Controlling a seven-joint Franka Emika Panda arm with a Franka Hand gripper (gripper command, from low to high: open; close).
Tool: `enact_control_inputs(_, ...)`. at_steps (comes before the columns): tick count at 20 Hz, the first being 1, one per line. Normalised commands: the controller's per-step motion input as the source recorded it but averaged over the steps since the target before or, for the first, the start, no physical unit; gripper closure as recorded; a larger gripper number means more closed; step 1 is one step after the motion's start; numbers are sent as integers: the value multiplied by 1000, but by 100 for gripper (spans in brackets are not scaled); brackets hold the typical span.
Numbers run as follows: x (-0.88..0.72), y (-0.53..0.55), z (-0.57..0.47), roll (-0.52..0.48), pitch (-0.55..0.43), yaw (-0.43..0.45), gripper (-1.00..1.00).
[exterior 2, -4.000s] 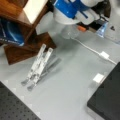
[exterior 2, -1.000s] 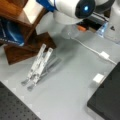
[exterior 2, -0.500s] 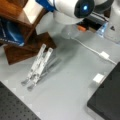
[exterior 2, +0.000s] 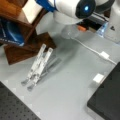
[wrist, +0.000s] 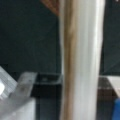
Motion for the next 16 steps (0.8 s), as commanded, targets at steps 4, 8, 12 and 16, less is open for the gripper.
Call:
enact_control_inputs(4,74,261,95,-150,114,232,100)
enact_control_inputs(8,141,344,157,-137,154,228,100)
enact_control_inputs(12,202,358,186,-125,149,247,100)
enact_control_inputs(16,284,404,132,-121,79,238,100)
